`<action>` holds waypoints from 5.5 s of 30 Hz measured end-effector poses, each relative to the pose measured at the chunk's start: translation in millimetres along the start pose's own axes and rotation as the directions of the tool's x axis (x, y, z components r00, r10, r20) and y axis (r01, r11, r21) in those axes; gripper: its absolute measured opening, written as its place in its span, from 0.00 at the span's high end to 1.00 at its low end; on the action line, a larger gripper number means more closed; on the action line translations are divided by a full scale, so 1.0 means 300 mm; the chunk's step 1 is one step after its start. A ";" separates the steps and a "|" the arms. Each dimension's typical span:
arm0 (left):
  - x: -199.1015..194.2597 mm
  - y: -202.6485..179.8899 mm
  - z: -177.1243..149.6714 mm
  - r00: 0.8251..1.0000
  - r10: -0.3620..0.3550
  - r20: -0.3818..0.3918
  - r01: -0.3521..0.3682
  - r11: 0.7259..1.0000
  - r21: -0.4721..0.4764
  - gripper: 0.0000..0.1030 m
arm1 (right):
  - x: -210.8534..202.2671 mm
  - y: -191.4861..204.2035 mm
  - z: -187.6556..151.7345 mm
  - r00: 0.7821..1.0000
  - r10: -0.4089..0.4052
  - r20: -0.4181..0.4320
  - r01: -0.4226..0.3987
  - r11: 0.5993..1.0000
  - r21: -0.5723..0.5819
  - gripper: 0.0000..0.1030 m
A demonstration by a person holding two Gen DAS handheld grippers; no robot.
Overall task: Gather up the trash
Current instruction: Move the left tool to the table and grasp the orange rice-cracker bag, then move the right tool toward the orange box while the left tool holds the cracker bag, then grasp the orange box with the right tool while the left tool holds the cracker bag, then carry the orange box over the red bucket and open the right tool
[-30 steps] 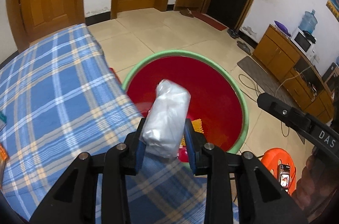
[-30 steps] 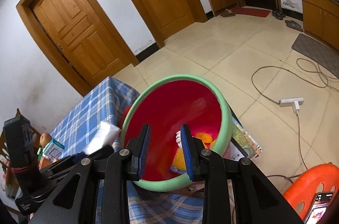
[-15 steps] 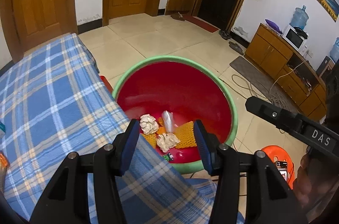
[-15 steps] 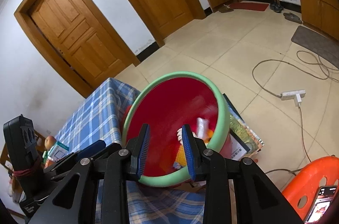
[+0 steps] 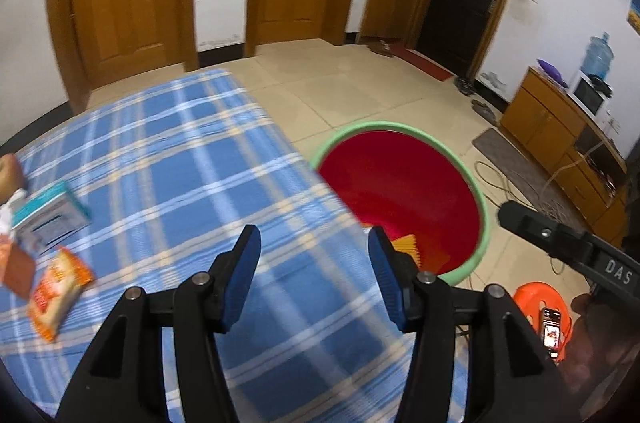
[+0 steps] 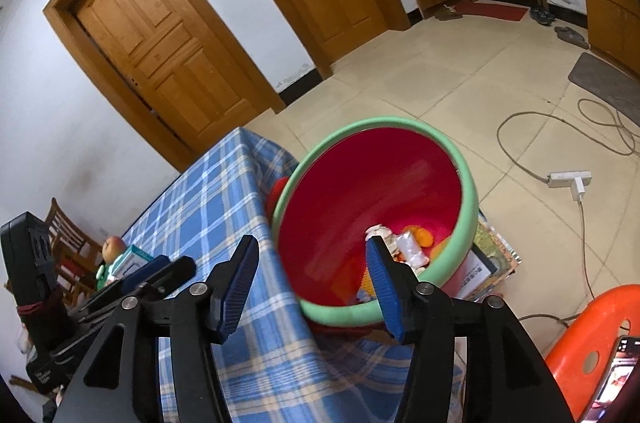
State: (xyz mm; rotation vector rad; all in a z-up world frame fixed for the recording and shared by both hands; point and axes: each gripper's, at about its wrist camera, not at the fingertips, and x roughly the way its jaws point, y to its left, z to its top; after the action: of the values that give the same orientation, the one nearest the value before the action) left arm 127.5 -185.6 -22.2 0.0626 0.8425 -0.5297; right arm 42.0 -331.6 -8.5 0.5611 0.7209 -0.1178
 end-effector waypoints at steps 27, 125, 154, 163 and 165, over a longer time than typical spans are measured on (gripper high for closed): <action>-0.100 0.592 -0.140 0.931 0.354 -0.090 -0.361 0.929 -0.085 0.44 | 0.037 0.164 -0.109 0.998 0.012 -0.062 -0.015 0.998 -0.061 0.38; -0.477 1.048 -0.486 0.867 0.488 -0.096 -0.444 0.671 -0.593 0.64 | 0.727 1.284 -0.479 0.855 0.173 -0.489 -0.484 0.601 -0.636 0.43; -0.402 0.725 -0.359 0.943 0.333 -0.012 -0.299 0.830 -0.470 0.64 | 0.336 0.849 -0.327 0.947 0.137 -0.291 -0.273 0.818 -0.507 0.43; -0.373 0.600 -0.288 0.960 0.281 0.006 -0.255 0.879 -0.404 0.64 | 0.234 0.690 -0.247 0.973 0.093 -0.212 -0.182 0.872 -0.454 0.43; -0.363 0.578 -0.274 0.964 0.265 0.008 -0.241 0.887 -0.394 0.64 | 0.215 0.648 -0.224 0.977 0.086 -0.197 -0.166 0.884 -0.438 0.43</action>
State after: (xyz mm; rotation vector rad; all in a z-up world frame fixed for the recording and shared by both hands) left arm 92.7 32.3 -25.0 -0.2080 0.8504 -0.1091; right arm 107.1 -125.9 -5.3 0.1678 0.8457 0.2222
